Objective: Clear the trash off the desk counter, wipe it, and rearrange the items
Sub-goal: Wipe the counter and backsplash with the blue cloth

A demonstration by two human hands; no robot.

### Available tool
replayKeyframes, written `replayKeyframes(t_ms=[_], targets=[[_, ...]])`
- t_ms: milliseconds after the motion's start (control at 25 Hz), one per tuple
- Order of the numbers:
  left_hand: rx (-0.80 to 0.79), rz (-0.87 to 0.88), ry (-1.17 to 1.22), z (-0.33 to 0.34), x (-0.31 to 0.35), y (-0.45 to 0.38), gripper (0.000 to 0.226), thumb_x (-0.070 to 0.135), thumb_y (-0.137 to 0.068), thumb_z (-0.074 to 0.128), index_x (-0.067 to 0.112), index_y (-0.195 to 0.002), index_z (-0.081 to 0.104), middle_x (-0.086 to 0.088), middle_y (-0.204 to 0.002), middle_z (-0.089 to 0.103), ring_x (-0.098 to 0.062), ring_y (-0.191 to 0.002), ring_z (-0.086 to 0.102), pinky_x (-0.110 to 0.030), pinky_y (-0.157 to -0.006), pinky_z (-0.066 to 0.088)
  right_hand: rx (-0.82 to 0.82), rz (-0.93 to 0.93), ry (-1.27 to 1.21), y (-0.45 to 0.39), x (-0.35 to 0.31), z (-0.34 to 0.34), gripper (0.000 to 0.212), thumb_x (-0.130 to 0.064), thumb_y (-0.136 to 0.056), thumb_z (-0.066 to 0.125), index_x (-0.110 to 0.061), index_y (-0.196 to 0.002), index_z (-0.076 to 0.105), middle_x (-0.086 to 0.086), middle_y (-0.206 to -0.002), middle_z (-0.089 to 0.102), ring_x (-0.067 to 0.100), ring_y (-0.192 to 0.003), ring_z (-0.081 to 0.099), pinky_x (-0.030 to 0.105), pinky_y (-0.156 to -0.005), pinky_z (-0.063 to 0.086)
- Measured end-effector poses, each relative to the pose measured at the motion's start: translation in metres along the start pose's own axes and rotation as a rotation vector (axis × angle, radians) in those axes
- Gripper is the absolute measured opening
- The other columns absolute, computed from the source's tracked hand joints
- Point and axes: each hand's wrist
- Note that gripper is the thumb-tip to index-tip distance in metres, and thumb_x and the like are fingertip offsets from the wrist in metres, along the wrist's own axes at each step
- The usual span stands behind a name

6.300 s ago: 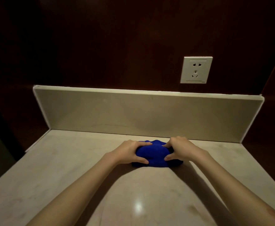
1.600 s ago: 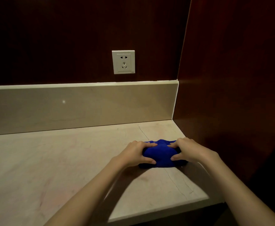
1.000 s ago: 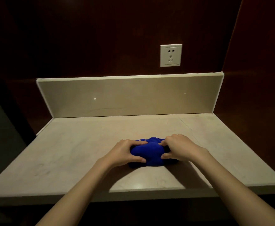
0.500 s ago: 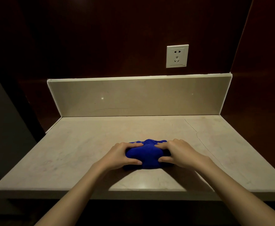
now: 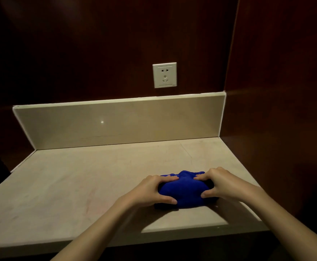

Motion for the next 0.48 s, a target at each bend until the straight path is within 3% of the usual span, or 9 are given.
replayKeyframes(t_ms=[320, 480], targets=[[-0.126, 0.155, -0.062, 0.053, 0.078, -0.080, 0.070, 0.044, -0.084, 0.069, 0.031, -0.145, 0.039, 0.003, -0.143, 0.050, -0.016, -0.123, 0.052, -0.026, -0.102, 0.042, -0.012, 0.241, 0.150, 0.062, 0.068, -0.026, 0.046, -0.017, -0.089, 0.063, -0.024, -0.133, 0.052, -0.001, -0.130, 0.057, 0.014, -0.118, 0.054, 0.029, -0.100, 0.045], [-0.133, 0.188, -0.101, 0.065, 0.093, -0.094, 0.068, 0.041, -0.086, 0.067, 0.029, -0.145, 0.038, 0.002, -0.144, 0.048, -0.017, -0.125, 0.050, -0.025, -0.102, 0.038, -0.035, 0.268, 0.307, 0.066, 0.079, -0.020, 0.037, -0.016, -0.090, 0.060, -0.020, -0.127, 0.054, 0.004, -0.128, 0.058, 0.018, -0.115, 0.057, 0.030, -0.097, 0.047]])
Point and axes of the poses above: each hand's wrist, its own y-axis away from the middle knuckle, its own z-axis out of the palm, x = y × z
